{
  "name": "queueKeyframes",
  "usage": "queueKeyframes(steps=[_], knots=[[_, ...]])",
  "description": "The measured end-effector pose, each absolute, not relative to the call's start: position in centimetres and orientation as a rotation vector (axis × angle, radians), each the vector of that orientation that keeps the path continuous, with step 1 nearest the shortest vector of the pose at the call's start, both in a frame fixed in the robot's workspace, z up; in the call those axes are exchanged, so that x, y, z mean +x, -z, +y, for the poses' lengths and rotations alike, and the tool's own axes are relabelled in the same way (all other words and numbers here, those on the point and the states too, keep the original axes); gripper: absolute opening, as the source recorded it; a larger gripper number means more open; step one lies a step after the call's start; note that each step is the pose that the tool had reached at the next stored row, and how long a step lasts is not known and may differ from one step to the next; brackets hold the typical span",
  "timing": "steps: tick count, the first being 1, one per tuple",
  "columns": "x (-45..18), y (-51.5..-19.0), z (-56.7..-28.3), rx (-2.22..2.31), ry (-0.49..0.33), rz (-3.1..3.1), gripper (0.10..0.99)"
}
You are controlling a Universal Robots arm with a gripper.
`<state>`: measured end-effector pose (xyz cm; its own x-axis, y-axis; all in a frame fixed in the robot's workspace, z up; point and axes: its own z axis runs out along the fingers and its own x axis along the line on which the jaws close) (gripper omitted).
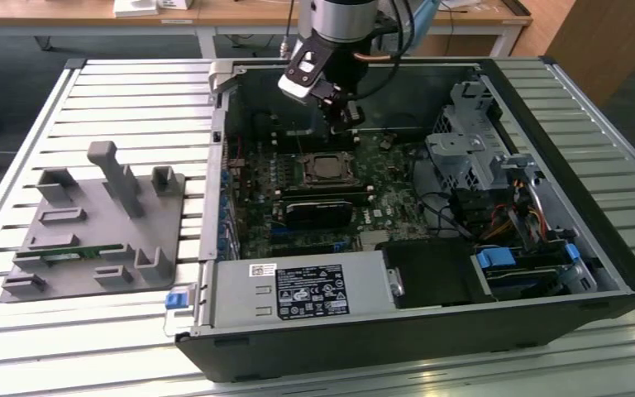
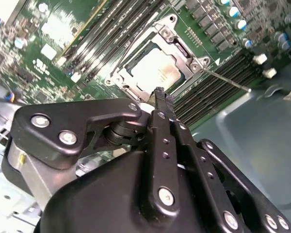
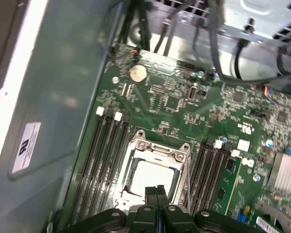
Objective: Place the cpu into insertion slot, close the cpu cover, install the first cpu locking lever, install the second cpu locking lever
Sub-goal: 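Install the first cpu locking lever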
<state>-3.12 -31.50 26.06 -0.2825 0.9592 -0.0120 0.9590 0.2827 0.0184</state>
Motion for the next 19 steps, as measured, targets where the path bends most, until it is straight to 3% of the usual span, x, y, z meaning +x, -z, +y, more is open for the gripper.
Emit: queueKeyframes(steps=[19], knots=[[-3.12, -26.00, -31.50, 1.412, -0.017, 2.785, 0.106]])
